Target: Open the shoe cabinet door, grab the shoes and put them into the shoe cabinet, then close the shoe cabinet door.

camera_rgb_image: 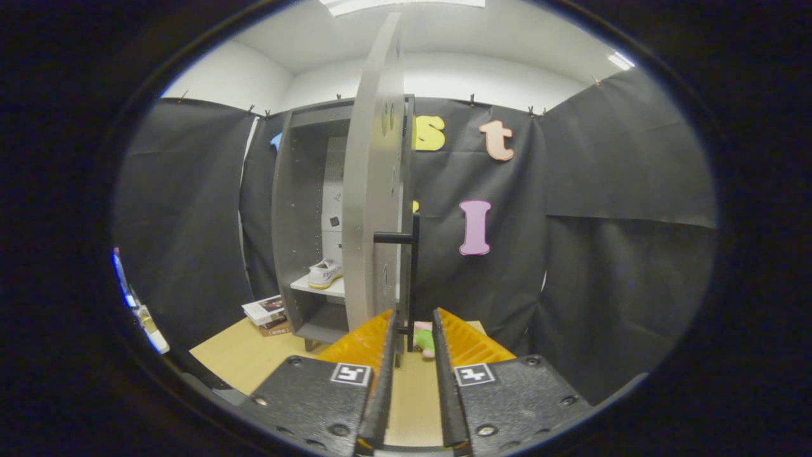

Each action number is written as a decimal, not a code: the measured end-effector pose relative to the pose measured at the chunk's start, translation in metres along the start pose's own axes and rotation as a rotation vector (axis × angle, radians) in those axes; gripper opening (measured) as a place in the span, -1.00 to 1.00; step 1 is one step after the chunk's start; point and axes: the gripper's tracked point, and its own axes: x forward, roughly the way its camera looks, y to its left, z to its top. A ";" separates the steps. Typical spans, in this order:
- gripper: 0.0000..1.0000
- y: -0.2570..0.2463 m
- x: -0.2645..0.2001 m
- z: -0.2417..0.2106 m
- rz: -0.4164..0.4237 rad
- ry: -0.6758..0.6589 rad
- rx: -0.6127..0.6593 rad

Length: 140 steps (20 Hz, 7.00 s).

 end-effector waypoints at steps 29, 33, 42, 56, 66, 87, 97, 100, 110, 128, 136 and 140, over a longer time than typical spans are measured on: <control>0.60 0.269 0.153 -0.364 0.165 0.665 0.059; 0.49 0.276 0.182 -0.392 0.181 0.728 0.056; 0.44 0.292 0.213 -0.426 0.160 0.797 0.069; -0.92 0.282 0.231 -0.434 0.105 0.706 0.051; -0.93 0.281 0.240 -0.373 0.098 0.586 0.035; -0.93 0.256 0.258 -0.082 0.100 0.201 -0.030; -0.93 0.268 0.359 -0.032 0.131 0.175 -0.074; -0.93 0.260 0.390 -0.023 0.124 0.174 -0.069; -0.93 0.249 0.479 -0.041 0.148 0.218 -0.050; -0.42 0.261 0.483 -0.052 0.144 0.228 -0.060; 0.87 0.259 0.444 -0.027 0.107 0.116 -0.103; 0.95 0.259 0.413 -0.021 0.116 0.104 -0.077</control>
